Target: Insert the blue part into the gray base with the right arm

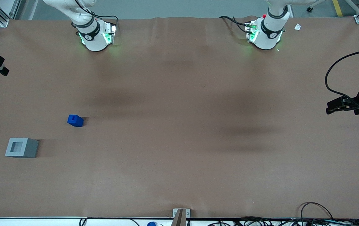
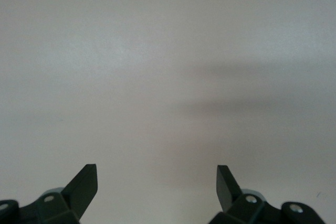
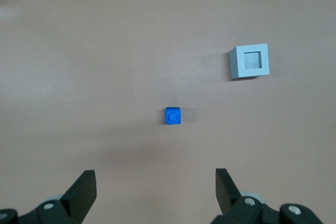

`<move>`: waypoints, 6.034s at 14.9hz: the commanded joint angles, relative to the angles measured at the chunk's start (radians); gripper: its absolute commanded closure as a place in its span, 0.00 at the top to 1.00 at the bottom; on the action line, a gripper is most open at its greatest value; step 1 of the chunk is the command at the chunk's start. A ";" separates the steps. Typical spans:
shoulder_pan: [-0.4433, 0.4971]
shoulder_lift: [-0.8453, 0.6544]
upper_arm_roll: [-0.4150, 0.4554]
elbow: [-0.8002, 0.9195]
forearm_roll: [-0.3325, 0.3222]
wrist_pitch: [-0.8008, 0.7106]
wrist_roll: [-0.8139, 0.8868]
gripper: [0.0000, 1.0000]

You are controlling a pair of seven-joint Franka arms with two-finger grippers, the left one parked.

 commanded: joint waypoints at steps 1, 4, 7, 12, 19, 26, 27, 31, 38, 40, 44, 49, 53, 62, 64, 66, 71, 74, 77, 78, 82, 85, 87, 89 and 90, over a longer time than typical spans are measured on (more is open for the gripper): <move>0.009 0.005 -0.002 0.011 -0.005 -0.012 0.011 1.00; 0.009 0.005 -0.002 0.012 -0.007 -0.012 0.011 1.00; -0.005 0.034 -0.005 0.008 -0.017 -0.002 0.006 1.00; -0.014 0.100 -0.008 -0.046 -0.016 0.007 0.012 1.00; -0.019 0.149 -0.008 -0.354 -0.007 0.328 0.011 1.00; -0.034 0.277 -0.008 -0.573 -0.007 0.754 0.012 1.00; -0.034 0.292 -0.008 -0.595 -0.007 0.797 0.012 1.00; -0.029 0.311 -0.007 -0.644 -0.004 0.825 0.012 1.00; -0.016 0.332 -0.005 -0.704 -0.002 0.885 0.015 1.00; -0.011 0.344 -0.005 -0.710 -0.002 0.911 0.015 1.00; -0.008 0.354 -0.005 -0.738 -0.002 0.952 0.015 1.00; -0.009 0.372 -0.005 -0.738 -0.002 0.956 0.015 1.00; -0.006 0.372 -0.005 -0.759 -0.002 0.994 0.015 0.86; 0.000 0.384 -0.004 -0.755 -0.002 0.995 0.017 0.61; 0.000 0.384 -0.005 -0.755 -0.002 0.997 0.017 0.42; 0.000 0.384 -0.005 -0.755 -0.002 0.995 0.017 0.20; -0.011 0.384 -0.005 -0.578 -0.002 0.779 0.011 0.00; -0.052 0.404 -0.005 -0.340 -0.004 0.503 0.002 0.00; -0.150 0.445 -0.005 -0.250 0.001 0.465 -0.144 0.00; -0.190 0.470 -0.005 -0.204 0.001 0.462 -0.176 0.00; -0.298 0.597 -0.005 -0.016 -0.007 0.432 -0.303 0.00; -0.339 0.715 -0.005 0.121 -0.005 0.431 -0.353 0.00; -0.336 0.754 -0.005 0.165 -0.008 0.431 -0.353 0.00; -0.332 0.798 -0.005 0.242 -0.016 0.385 -0.356 0.00; -0.330 0.821 -0.005 0.294 -0.019 0.351 -0.365 0.00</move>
